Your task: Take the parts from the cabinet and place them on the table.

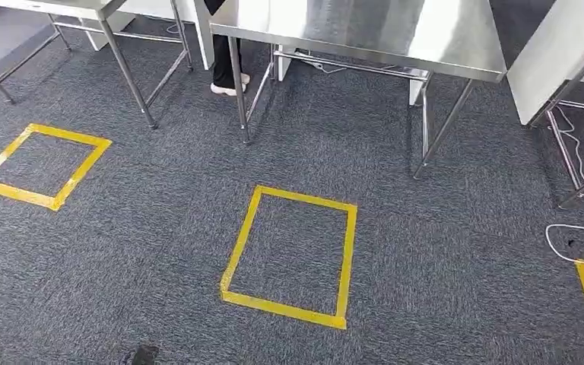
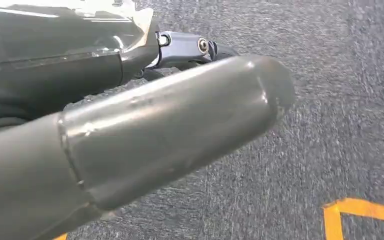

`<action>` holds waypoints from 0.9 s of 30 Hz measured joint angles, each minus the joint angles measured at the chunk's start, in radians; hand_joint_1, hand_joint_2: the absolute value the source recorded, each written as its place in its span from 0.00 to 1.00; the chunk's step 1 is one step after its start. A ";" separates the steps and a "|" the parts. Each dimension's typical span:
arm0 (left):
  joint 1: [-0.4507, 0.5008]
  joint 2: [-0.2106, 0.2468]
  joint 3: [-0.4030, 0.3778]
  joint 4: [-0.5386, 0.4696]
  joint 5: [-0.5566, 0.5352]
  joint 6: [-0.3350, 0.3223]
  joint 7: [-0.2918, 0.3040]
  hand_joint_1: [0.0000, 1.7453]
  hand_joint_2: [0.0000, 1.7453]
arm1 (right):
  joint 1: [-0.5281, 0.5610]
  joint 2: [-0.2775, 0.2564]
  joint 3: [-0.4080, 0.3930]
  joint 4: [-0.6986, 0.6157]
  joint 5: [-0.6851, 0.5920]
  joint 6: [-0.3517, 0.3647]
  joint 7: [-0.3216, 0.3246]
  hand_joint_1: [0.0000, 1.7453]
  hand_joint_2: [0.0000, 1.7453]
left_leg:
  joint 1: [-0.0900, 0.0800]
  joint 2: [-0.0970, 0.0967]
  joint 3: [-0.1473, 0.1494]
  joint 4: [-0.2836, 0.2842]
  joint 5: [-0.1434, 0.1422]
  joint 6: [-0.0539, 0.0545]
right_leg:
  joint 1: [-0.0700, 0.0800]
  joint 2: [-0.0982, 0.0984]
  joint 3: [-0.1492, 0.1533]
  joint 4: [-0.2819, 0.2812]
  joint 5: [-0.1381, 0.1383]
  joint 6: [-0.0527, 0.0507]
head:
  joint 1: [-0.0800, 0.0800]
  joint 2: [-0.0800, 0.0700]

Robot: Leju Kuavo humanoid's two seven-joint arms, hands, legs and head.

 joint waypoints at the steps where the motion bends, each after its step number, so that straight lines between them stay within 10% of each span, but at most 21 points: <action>1: 0.000 0.000 0.000 0.000 0.000 0.000 0.000 0.00 0.00 | 0.000 0.000 0.001 0.000 0.000 0.000 0.000 0.00 0.00 | 0.000 -0.005 0.000 0.000 0.001 -0.002 | 0.000 0.018 0.042 -0.087 0.027 -0.004 | 0.002 0.000; 5: 0.001 -0.001 0.001 0.000 0.000 0.001 0.000 0.00 0.00 | -0.004 0.000 0.002 0.000 0.002 0.000 0.000 0.00 0.00 | -0.005 -0.015 -0.002 -0.001 0.004 -0.020 | 0.016 0.011 0.038 -0.103 0.036 -0.035 | 0.000 0.000; 7: 0.002 0.002 0.002 0.000 0.000 0.002 0.000 0.00 0.00 | -0.006 0.003 0.003 0.000 0.003 0.000 0.000 0.00 0.00 | -0.003 0.004 -0.014 0.023 -0.014 -0.033 | -0.005 -0.003 0.052 -0.115 0.048 -0.052 | -0.002 0.000; 10: 0.001 0.001 0.003 0.000 0.000 0.003 0.001 0.00 0.00 | -0.003 0.002 0.003 0.000 0.005 0.000 0.001 0.00 0.00 | 0.004 0.029 -0.101 0.223 -0.134 -0.047 | -0.005 -0.015 0.050 -0.115 0.050 -0.068 | -0.006 0.000; 12: 0.004 0.002 0.006 0.000 0.000 0.007 0.001 0.00 0.00 | -0.003 0.002 0.003 0.000 0.008 0.000 0.001 0.00 0.00 | 0.009 0.033 -0.147 0.320 -0.158 -0.057 | -0.006 -0.025 0.049 -0.115 0.050 -0.068 | -0.008 0.000; 16: 0.007 0.006 0.013 0.000 0.003 0.013 -0.001 0.00 0.00 | -0.004 0.006 0.010 0.000 0.014 0.002 0.001 0.00 0.00 | 0.028 0.074 -0.007 0.052 -0.019 -0.072 | -0.013 -0.038 0.052 -0.104 0.040 -0.052 | -0.009 0.000; 17: 0.005 0.004 0.013 0.000 0.003 0.013 -0.001 0.00 0.00 | -0.005 0.003 0.011 -0.001 0.014 0.002 0.001 0.00 0.00 | 0.021 0.081 0.006 0.021 -0.030 -0.074 | -0.002 -0.041 0.048 -0.094 0.032 -0.043 | -0.014 0.000; 22: 0.007 0.003 0.016 0.000 0.005 0.017 -0.005 0.00 0.00 | -0.006 0.002 0.019 -0.001 0.019 0.002 0.001 0.00 0.00 | 0.012 0.049 0.001 0.012 -0.014 -0.020 | -0.005 -0.046 0.041 -0.089 0.023 -0.011 | -0.004 0.000; 27: 0.012 0.005 0.025 0.000 0.011 0.021 -0.010 0.00 0.00 | -0.003 0.003 0.025 -0.001 0.031 0.006 0.002 0.00 0.00 | 0.005 0.026 -0.010 0.013 -0.009 -0.004 | -0.004 -0.012 -0.114 0.231 -0.109 -0.017 | 0.002 0.000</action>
